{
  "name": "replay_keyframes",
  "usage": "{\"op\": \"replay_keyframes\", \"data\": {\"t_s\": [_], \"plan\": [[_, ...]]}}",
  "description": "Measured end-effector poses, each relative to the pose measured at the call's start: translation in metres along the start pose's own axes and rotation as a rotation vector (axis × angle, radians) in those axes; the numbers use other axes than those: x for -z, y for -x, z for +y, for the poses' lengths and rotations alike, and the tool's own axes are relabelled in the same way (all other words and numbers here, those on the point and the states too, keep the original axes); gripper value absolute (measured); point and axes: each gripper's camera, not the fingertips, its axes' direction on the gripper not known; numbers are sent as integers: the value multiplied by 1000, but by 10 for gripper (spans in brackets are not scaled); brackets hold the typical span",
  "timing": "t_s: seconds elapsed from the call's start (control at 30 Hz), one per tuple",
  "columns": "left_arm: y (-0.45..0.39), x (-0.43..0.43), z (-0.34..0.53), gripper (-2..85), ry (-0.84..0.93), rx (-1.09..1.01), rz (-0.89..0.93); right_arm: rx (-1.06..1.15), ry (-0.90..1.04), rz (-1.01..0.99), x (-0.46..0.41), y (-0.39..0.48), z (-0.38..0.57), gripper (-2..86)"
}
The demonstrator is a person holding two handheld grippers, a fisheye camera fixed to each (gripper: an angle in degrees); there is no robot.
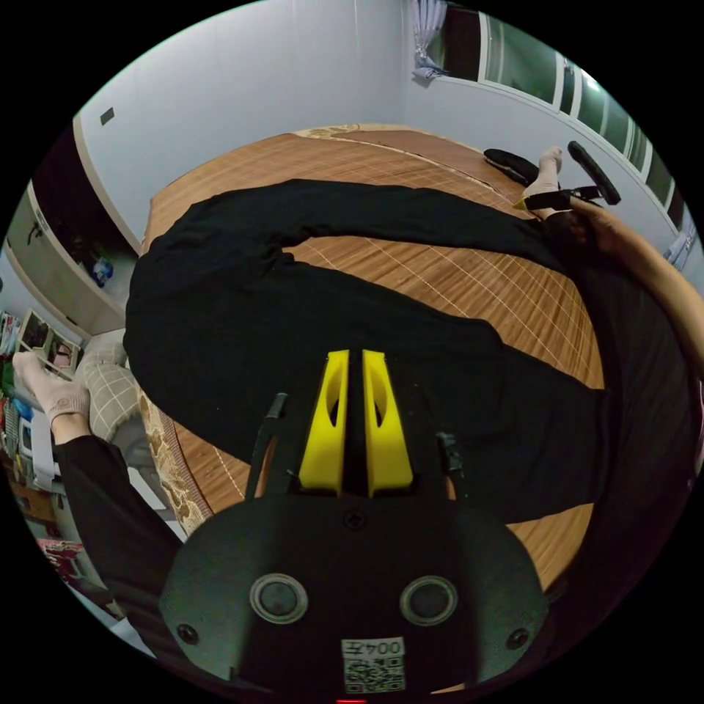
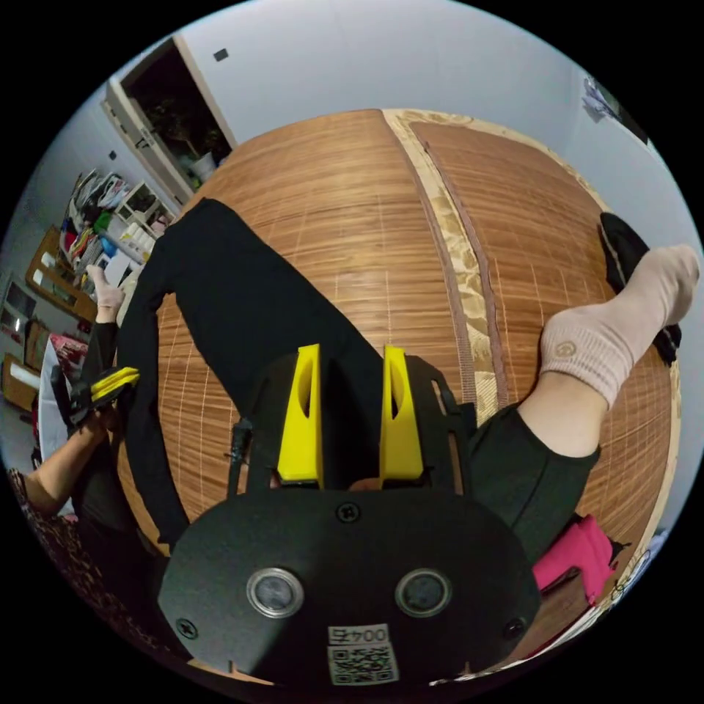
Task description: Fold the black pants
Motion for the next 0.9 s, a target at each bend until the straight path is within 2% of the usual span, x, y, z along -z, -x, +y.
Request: {"op": "replay_keyframes", "data": {"t_s": [0.17, 0.33, 0.4, 0.5, 0.7, 0.77, 0.9], "plan": [[34, -5, -30, 56, 41, 40, 82, 15, 56, 20, 0, -17, -21, 133], [111, 5, -108, 78, -73, 215, 108, 32, 98, 65, 3, -25, -38, 120], [157, -11, -161, 90, -68, 320, 163, 23, 94, 81, 8, -30, -43, 113], [195, -43, -228, 122, -17, 360, 157, 24, 94, 104, 14, -32, -47, 111], [249, -107, -313, 150, 26, 562, 202, 52, 97, 168, 25, -27, -52, 110], [257, -121, -331, 154, 25, 587, 193, 52, 97, 167, 30, -27, -52, 110], [263, -150, -369, 171, 75, 531, 62, 66, 99, 143, 41, -22, -49, 96]]}}
